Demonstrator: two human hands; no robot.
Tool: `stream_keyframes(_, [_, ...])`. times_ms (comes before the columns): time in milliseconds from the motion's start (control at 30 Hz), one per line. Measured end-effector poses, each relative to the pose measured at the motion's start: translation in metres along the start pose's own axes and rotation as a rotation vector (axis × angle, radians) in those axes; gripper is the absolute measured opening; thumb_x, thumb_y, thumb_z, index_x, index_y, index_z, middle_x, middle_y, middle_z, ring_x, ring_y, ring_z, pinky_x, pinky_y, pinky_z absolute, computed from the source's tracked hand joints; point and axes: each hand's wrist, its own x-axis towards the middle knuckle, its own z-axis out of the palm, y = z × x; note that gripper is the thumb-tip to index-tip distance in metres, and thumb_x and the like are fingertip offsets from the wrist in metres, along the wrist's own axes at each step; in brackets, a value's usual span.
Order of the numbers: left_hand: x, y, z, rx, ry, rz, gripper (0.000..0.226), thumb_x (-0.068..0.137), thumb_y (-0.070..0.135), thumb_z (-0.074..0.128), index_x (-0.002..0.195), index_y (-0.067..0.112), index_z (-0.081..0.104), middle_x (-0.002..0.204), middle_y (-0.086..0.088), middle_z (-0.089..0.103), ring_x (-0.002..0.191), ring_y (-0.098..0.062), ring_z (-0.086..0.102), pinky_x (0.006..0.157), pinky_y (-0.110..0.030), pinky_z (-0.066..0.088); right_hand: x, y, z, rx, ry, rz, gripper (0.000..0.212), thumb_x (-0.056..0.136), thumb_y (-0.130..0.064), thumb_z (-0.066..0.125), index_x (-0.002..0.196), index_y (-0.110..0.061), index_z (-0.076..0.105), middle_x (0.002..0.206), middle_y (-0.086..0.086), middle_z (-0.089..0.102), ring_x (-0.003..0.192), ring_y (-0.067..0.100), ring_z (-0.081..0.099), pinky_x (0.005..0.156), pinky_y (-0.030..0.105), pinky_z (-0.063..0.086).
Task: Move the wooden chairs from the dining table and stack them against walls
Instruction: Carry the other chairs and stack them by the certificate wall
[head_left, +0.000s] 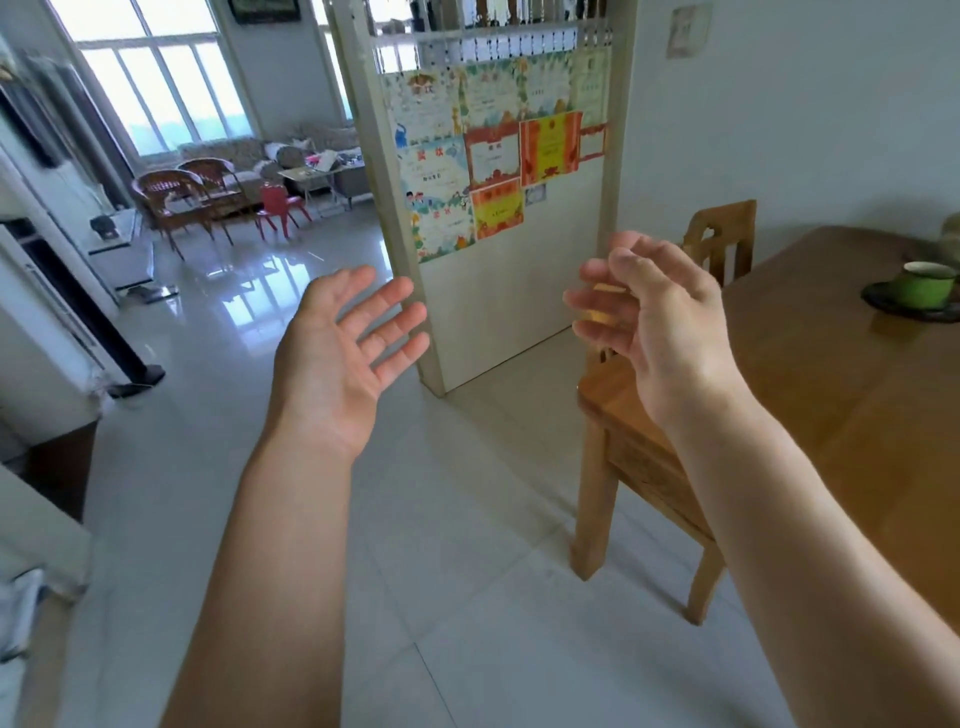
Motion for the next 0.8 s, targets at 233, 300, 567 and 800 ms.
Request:
stream_keyframes(233, [0.105,0.000,-0.030,-0.041,0.079,0.000,0.028,0.093,0.030,0.053,0.114,0.013,0.062,0.100,-0.005,0.077,0.091,-0.022,0.074,0.070,-0.034,0.060,0.094,0.043,0.056,-0.039,-0.030,0.042,0.013,0.099,-0.016,0.051,0.101,-0.018,0.063,0.092,0.004,0.070,0.078,0.021,0.073,0.073,0.038,0.058])
stream_keyframes(300, [0.138,-0.004,-0.034,-0.055,0.068,-0.026,0.027,0.093,0.029,0.053,0.113,0.014,0.062,0.100,-0.006,0.077,0.090,-0.022,0.074,0.068,-0.034,0.060,0.120,0.058,0.068,-0.058,-0.033,0.048,0.013,0.099,-0.016,0.051,0.101,-0.017,0.064,0.094,0.005,0.070,0.079,0.021,0.073,0.073,0.038,0.059])
stream_keyframes(567, [0.316,-0.014,-0.053,-0.074,-0.023,-0.146,0.024,0.095,0.027,0.050,0.110,0.013,0.061,0.094,-0.005,0.077,0.084,-0.021,0.074,0.067,-0.033,0.059,0.255,0.114,0.145,-0.164,-0.028,0.054,0.011,0.099,-0.017,0.053,0.104,-0.017,0.063,0.093,0.004,0.068,0.076,0.018,0.072,0.063,0.030,0.058])
stream_keyframes(800, [0.464,0.004,-0.066,0.032,-0.072,-0.145,0.023,0.094,0.024,0.052,0.112,0.014,0.062,0.096,-0.005,0.077,0.084,-0.020,0.074,0.066,-0.032,0.059,0.358,0.158,0.208,-0.107,0.097,0.035,0.015,0.094,-0.016,0.060,0.107,-0.019,0.067,0.094,0.002,0.069,0.076,0.016,0.073,0.064,0.030,0.058])
